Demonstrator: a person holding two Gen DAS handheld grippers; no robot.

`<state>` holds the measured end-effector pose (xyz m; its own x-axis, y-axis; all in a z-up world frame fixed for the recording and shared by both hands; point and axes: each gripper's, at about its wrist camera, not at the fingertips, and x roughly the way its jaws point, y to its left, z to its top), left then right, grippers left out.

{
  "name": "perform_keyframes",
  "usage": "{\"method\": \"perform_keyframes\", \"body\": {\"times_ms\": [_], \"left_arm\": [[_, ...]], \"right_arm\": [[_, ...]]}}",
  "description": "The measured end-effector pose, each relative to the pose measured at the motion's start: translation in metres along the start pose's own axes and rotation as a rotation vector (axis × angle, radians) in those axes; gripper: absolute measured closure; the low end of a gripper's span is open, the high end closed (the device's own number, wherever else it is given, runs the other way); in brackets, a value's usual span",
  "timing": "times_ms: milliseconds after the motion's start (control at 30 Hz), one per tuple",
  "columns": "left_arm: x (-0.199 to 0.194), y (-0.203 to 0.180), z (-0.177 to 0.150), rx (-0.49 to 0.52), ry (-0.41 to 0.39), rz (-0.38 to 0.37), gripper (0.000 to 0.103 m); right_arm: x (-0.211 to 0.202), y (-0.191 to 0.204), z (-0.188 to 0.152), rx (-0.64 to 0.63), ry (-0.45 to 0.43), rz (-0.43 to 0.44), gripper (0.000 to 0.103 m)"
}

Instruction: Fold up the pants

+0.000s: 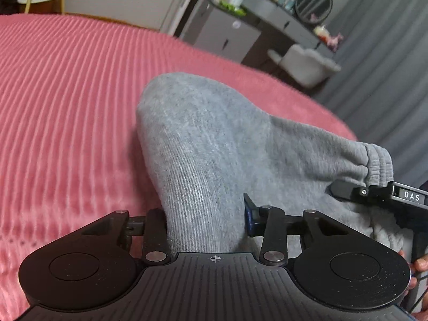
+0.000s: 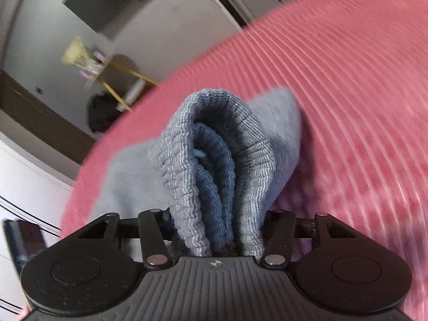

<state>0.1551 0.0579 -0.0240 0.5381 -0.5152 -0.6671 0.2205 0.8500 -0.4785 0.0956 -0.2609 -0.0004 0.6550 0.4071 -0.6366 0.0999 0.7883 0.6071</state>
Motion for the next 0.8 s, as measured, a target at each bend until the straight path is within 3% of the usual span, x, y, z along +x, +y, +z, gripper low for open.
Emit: {"method": "perform_keyframes", "body": {"times_ms": [67,100,133,167,200,267,367,467,567,633,700,800], "left_arm": [[-0.001,-0.003,0.012,-0.007,-0.034,0.01,0.058],[0.001,-0.004,0.017,-0.016,-0.048,0.052,0.043],[0.002,-0.004,0.023,-0.027,-0.06,0.125,0.039],[0.002,-0.007,0.025,-0.033,-0.075,0.188,0.04],[0.0,-0.009,0.026,-0.019,-0.094,0.253,0.038],[-0.006,-0.014,0.021,0.034,-0.097,0.31,0.032],[-0.021,-0.015,-0.008,0.058,-0.107,0.32,0.021],[-0.03,-0.011,-0.04,0.007,-0.085,0.334,0.02],[-0.035,-0.001,-0.06,-0.103,-0.095,0.321,0.02],[-0.043,0.008,-0.072,-0.194,-0.109,0.31,0.02],[-0.047,0.013,-0.078,-0.253,-0.113,0.291,0.019],[-0.046,0.018,-0.083,-0.244,-0.118,0.286,0.016]], "right_arm": [[-0.008,0.008,0.017,-0.01,-0.037,0.004,0.051],[-0.01,0.009,0.025,-0.013,-0.049,-0.002,0.05],[-0.009,0.009,0.034,-0.003,-0.053,-0.019,0.041],[-0.01,0.005,0.044,0.029,-0.051,-0.045,0.032],[-0.012,0.001,0.051,0.063,-0.059,-0.086,0.03],[-0.028,-0.007,0.056,0.122,-0.123,-0.184,0.025],[-0.059,-0.012,0.035,0.146,-0.196,-0.134,0.021],[-0.072,-0.019,-0.003,0.224,-0.201,-0.116,0.021],[-0.059,-0.03,-0.036,0.3,-0.135,-0.094,0.022],[-0.047,-0.034,-0.046,0.347,-0.107,-0.106,0.029],[-0.035,-0.036,-0.048,0.368,-0.129,-0.112,0.032],[-0.029,-0.032,-0.048,0.406,-0.171,-0.155,0.035]]}}
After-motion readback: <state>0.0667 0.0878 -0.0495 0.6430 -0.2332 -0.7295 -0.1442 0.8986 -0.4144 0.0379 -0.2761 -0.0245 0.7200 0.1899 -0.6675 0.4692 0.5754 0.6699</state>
